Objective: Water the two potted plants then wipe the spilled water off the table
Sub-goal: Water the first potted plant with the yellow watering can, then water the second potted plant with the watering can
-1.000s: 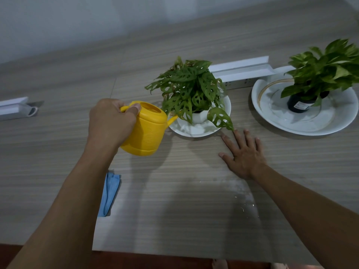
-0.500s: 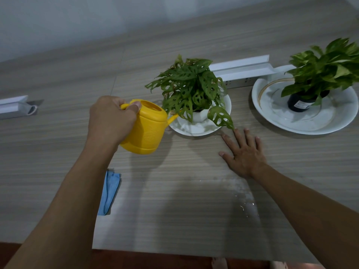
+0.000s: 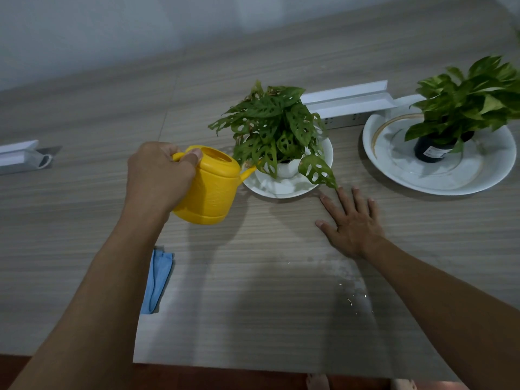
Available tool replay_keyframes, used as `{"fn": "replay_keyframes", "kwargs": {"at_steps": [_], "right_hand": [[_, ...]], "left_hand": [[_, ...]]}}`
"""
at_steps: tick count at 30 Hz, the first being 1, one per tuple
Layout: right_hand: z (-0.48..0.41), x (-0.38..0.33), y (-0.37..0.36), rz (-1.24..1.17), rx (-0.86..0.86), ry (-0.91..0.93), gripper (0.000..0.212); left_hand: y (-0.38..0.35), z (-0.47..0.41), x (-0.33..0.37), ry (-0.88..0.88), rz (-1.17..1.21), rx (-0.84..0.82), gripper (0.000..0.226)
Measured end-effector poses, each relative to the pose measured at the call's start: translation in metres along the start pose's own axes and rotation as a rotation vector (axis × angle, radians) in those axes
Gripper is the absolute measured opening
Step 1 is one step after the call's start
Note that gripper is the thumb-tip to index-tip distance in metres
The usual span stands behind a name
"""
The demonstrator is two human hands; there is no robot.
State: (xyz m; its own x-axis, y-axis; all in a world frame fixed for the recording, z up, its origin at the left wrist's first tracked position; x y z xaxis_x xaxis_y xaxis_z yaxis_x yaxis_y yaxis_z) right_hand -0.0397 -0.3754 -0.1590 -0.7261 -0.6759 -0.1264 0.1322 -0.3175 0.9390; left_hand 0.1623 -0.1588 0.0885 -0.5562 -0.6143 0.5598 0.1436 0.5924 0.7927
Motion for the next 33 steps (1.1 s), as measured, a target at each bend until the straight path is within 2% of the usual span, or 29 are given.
{"fn": "replay_keyframes", "kwargs": {"at_steps": [5, 11, 14, 21, 23, 27, 33], "right_hand": [[-0.002, 0.000, -0.002, 0.012, 0.012, -0.003, 0.070], [-0.001, 0.002, 0.000, -0.031, 0.008, 0.014, 0.070], [0.001, 0.004, 0.002, -0.059, 0.028, 0.036, 0.072], [0.026, 0.036, 0.012, -0.131, 0.156, 0.057, 0.068], [0.034, 0.049, 0.018, -0.128, 0.188, 0.060, 0.065], [0.049, 0.081, 0.029, -0.124, 0.247, 0.039, 0.059], [0.073, 0.136, 0.042, -0.156, 0.346, -0.029, 0.043]], "left_hand": [[0.000, 0.007, -0.008, 0.133, 0.118, 0.054, 0.031], [-0.012, 0.053, -0.051, 0.340, 0.354, 0.129, 0.045], [-0.017, 0.084, -0.067, 0.384, 0.464, 0.202, 0.035], [-0.014, 0.137, -0.093, 0.389, 0.602, 0.236, 0.026], [-0.011, 0.143, -0.089, 0.387, 0.617, 0.244, 0.025], [-0.012, 0.148, -0.071, 0.311, 0.627, 0.341, 0.039], [-0.022, 0.146, -0.031, 0.225, 0.696, 0.316, 0.037]]}}
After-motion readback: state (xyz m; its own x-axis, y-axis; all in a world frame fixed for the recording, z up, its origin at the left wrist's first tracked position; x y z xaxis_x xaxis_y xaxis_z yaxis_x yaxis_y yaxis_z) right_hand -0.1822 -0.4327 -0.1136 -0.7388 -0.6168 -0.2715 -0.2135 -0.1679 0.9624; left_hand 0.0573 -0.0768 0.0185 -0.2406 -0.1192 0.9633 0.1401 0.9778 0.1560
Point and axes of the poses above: each hand's wrist, its own z-axis away from the middle knuckle, its own y-axis out of the back of the hand, x = y × z, the point moved 1 cm from there along -z, towards the middle knuckle, and after that the axes turned 10 degrees about -y, right-handed, at the moved point
